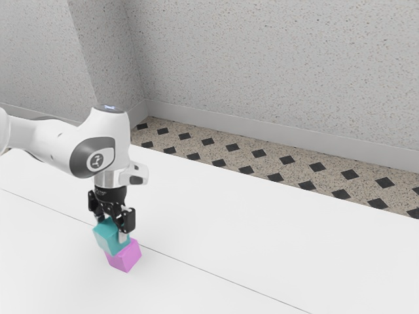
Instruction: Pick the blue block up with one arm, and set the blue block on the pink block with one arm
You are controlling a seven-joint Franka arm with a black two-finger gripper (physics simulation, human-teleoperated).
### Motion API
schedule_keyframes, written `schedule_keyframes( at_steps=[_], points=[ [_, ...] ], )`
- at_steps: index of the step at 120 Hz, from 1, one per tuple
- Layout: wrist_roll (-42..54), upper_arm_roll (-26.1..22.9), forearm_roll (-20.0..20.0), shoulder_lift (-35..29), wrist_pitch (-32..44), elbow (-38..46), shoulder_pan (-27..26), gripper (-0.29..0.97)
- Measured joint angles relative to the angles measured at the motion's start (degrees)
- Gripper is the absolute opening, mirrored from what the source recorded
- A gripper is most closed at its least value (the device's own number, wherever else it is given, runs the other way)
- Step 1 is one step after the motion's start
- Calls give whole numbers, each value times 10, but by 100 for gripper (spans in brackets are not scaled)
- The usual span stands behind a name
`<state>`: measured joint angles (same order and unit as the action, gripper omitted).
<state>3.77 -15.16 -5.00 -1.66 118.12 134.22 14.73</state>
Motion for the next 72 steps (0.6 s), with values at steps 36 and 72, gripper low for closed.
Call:
schedule_keyframes(
  at_steps=[36,72],
  points=[
    [9,-2,3,-84,-12,-51,-13,66],
    [11,0,1,38,-114,-442,-21,67]
  ],
)
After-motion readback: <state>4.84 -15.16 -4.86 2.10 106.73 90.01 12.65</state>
